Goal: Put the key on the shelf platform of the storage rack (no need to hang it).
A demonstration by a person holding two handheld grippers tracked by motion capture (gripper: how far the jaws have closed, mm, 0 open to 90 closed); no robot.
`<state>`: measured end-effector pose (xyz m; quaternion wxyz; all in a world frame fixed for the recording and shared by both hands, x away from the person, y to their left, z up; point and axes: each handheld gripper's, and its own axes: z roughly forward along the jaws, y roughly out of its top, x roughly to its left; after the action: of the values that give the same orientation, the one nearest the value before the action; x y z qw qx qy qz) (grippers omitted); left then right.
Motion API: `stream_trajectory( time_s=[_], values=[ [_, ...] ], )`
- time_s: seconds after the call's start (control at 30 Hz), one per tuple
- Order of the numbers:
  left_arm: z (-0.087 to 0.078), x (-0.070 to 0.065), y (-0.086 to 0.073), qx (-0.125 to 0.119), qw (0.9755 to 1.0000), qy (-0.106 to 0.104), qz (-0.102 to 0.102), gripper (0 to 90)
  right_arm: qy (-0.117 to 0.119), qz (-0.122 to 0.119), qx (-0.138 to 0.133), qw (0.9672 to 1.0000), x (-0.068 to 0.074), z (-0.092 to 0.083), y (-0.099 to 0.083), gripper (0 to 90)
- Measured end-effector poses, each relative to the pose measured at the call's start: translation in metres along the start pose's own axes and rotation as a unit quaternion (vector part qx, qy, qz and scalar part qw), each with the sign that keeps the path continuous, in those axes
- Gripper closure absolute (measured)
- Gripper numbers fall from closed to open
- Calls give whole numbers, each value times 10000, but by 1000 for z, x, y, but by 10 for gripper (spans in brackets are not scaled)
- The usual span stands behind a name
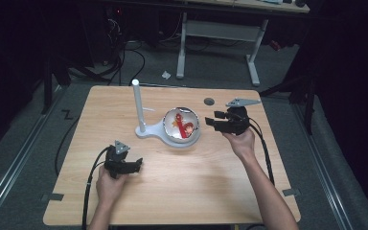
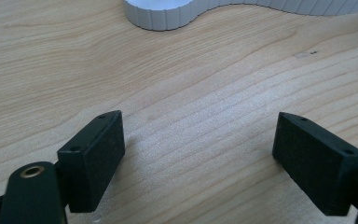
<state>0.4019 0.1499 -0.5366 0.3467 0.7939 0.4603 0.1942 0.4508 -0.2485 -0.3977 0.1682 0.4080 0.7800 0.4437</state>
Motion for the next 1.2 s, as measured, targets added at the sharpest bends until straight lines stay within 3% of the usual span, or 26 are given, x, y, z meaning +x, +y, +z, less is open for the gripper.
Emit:
stream_trajectory(
  time_s=[0.4,0.73,0.97,1.2],
  values=[
    [0,0,0,-1,10000,0,1,170,-40,189,-126,9997,-8,-21,-11,465],
    [0,0,0,-1,10000,-1,-1,170,-17,258,-214,9994,-4,-37,-16,467],
    [0,0,0,-1,10000,-2,2,170,-174,409,-271,9986,-9,-55,-24,474],
    [0,0,0,-8,10000,-6,-5,170,-258,295,-270,9989,-4,-65,-25,478]
  ],
)
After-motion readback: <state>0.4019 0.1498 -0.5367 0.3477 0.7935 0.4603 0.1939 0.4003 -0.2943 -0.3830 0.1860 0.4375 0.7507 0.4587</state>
